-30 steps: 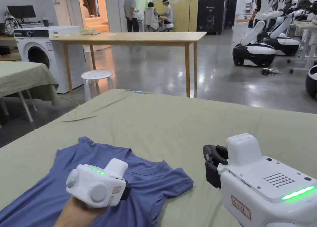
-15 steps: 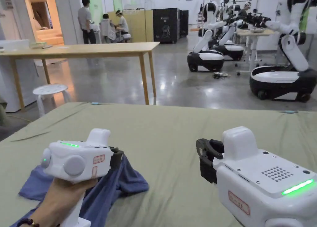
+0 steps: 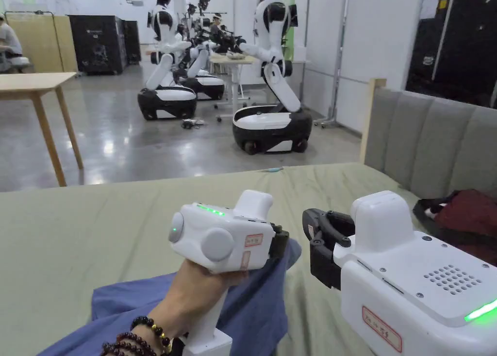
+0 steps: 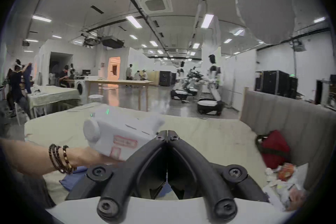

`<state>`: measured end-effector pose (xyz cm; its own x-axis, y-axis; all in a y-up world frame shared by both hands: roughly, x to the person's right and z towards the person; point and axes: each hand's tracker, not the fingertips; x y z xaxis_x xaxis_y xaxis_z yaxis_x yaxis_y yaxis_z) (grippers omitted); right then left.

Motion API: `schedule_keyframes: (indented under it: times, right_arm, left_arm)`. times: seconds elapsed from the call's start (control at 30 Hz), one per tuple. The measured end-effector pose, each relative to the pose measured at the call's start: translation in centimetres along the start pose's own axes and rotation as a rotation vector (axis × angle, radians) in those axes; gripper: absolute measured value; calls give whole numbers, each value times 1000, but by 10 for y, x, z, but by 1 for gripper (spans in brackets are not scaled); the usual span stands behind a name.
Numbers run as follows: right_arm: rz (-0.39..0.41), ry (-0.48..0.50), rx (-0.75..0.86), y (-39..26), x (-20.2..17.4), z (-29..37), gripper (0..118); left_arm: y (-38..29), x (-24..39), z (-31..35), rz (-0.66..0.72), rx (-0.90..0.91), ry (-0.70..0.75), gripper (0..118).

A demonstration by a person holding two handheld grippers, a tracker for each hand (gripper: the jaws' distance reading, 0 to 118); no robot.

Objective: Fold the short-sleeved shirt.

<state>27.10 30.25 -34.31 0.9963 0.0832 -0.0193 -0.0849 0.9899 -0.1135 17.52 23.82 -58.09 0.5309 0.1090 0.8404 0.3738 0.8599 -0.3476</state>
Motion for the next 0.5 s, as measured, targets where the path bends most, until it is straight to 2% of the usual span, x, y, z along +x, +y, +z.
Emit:
schedule_keyframes:
  times: [0.07,0.2,0.4,0.43,0.47,0.5]
  right_arm:
    - [-17,-60,-17,-4,25,6,0]
    - [-46,-103,-40,-13,52,9,0]
    - [-57,-110,-54,-21,57,7,0]
    - [-55,-108,-56,-21,55,5,0]
    - [-54,-105,-56,-20,53,5,0]
    - [-51,-99,-52,-19,51,4,0]
  left_arm:
    - [-3,29,-32,-17,-5,-89,1]
    - [-33,52,-78,-113,-168,-32,1]
    - [-68,33,-85,-40,-213,-26,1]
    - [-67,31,-79,-33,-196,-14,7]
    - [-62,27,-67,-31,-135,7,19]
    - [-57,24,-55,-29,-92,2,60]
